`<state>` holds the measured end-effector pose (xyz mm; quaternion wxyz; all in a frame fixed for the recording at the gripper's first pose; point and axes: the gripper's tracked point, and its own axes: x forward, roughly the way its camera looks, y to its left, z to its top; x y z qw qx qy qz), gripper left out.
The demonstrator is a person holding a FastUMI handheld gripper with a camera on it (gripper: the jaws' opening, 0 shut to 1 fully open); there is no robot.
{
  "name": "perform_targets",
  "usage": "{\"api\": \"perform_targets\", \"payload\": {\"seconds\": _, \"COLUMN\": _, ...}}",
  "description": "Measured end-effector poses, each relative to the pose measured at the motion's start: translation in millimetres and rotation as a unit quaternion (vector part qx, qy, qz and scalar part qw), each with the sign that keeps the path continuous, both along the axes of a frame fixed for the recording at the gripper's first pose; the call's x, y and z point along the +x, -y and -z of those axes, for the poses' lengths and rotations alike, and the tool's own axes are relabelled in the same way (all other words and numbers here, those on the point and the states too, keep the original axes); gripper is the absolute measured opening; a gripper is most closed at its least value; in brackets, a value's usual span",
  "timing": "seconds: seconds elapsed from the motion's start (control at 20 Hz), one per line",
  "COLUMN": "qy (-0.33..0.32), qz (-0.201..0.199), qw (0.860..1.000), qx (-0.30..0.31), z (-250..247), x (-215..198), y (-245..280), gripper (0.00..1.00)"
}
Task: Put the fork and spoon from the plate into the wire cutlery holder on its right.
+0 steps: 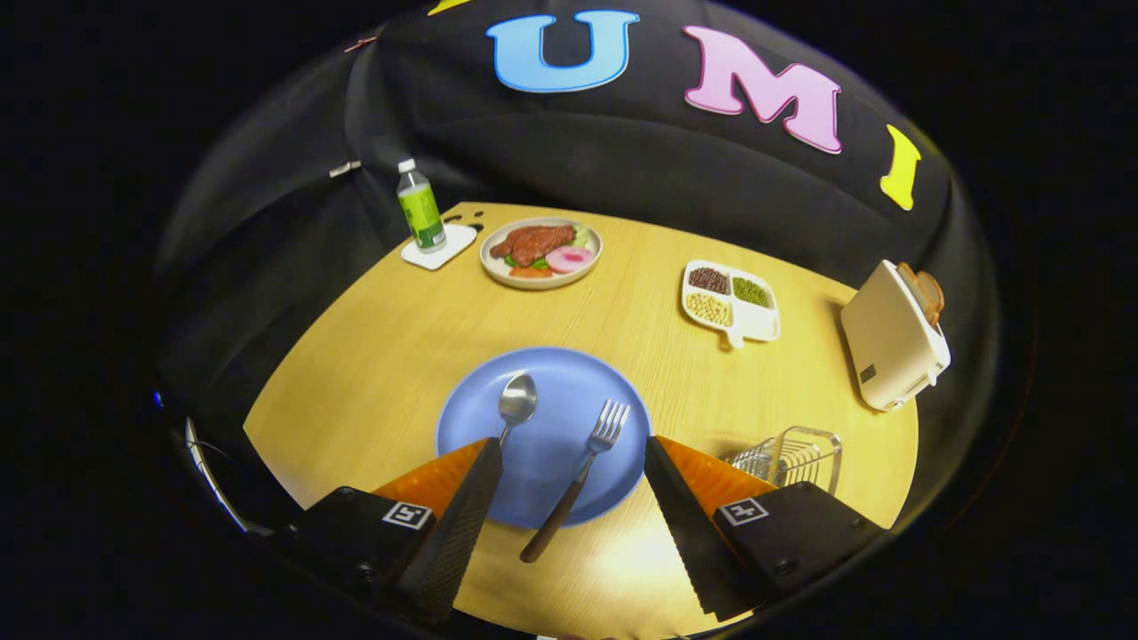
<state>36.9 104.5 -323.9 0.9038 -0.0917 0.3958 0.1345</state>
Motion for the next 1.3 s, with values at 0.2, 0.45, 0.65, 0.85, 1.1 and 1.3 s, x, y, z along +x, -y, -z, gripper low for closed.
{"api": "perform_targets", "payload": {"seconds": 0.2, "qy": -0.038, "qz": 0.000, "qw": 0.999, "qx": -0.004, "z": 36.0, "x": 0.8, "y": -8.0, "gripper": 0.99}}
{"api": "perform_targets", "payload": {"seconds": 0.45, "qy": -0.085, "qz": 0.025, "qw": 0.996, "qx": -0.018, "z": 72.7, "x": 3.4, "y": -2.2, "gripper": 0.77}}
{"api": "perform_targets", "payload": {"seconds": 0.65, "qy": -0.108, "qz": 0.034, "qw": 0.993, "qx": -0.035, "z": 89.4, "x": 3.2, "y": 6.6, "gripper": 0.76}}
{"api": "perform_targets", "payload": {"seconds": 0.85, "qy": -0.133, "qz": 0.050, "qw": 0.989, "qx": -0.029, "z": 94.8, "x": 2.3, "y": 5.5, "gripper": 0.46}}
{"api": "perform_targets", "payload": {"seconds": 1.1, "qy": -0.193, "qz": 0.016, "qw": 0.981, "qx": 0.009, "z": 97.0, "x": -7.1, "y": -1.0, "gripper": 0.14}}
{"api": "perform_targets", "payload": {"seconds": 1.3, "qy": -0.199, "qz": -0.025, "qw": 0.980, "qx": 0.016, "z": 89.4, "x": -15.3, "y": 6.6, "gripper": 0.07}}
